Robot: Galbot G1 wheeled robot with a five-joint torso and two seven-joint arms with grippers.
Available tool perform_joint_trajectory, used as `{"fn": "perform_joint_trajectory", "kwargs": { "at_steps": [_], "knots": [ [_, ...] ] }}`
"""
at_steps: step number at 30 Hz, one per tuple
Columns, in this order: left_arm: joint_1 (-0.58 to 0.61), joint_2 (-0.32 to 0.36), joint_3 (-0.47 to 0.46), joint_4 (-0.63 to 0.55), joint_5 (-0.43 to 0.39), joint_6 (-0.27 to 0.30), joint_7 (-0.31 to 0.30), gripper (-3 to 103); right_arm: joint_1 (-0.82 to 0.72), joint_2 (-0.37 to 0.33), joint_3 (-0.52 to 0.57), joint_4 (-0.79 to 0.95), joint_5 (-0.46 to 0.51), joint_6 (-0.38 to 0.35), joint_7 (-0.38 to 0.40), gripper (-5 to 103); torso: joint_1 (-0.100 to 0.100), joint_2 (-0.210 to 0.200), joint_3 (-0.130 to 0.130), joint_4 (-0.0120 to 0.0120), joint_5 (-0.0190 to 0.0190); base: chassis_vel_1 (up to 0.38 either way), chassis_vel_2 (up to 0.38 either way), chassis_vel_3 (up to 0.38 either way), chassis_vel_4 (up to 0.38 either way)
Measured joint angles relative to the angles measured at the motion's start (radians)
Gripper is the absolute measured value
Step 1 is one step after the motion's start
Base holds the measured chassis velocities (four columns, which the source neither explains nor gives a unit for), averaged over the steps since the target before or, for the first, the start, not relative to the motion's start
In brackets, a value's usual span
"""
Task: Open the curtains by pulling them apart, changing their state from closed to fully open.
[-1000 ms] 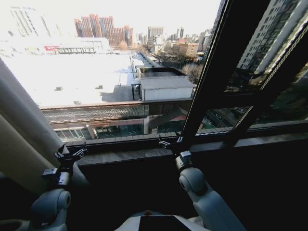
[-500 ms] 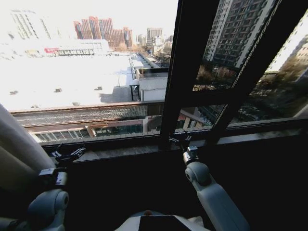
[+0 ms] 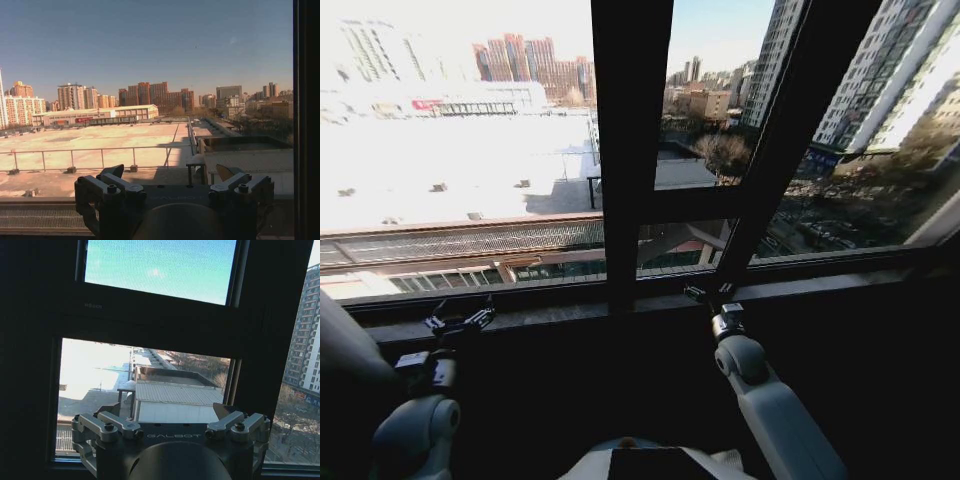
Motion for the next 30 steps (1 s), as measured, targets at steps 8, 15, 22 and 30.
{"fn": "perform_joint_trajectory", "kwargs": {
  "at_steps": [8, 15, 22, 30],
  "knots": [
    [0.002, 0.002, -0.002, 0.003, 0.0, -0.011, 0.001, 100, -0.011, 0.003, -0.008, 0.013, -0.001, 0.0, 0.003, 100, 0.0, 0.0, 0.0, 0.0001, 0.0001, -0.242, -0.317, 0.238, 0.297],
    [0.007, -0.001, -0.002, 0.003, 0.002, -0.02, 0.0, 100, -0.018, 0.003, -0.01, 0.022, -0.002, 0.0, 0.006, 100, 0.0, 0.0, 0.0, -0.0001, 0.0003, -0.12, -0.306, 0.1, 0.317],
    [0.01, -0.005, 0.0, 0.003, 0.004, -0.026, 0.0, 100, -0.02, 0.003, -0.01, 0.027, -0.003, 0.0, 0.008, 100, 0.0, 0.0, 0.0, -0.0001, 0.0003, -0.091, -0.35, 0.099, 0.35],
    [0.01, -0.015, 0.004, 0.003, 0.008, -0.026, 0.001, 100, -0.023, 0.003, -0.011, 0.029, -0.003, 0.0, 0.009, 100, 0.0, 0.0, 0.0, -0.0002, 0.0002, -0.117, -0.349, 0.116, 0.352]
  ]
}}
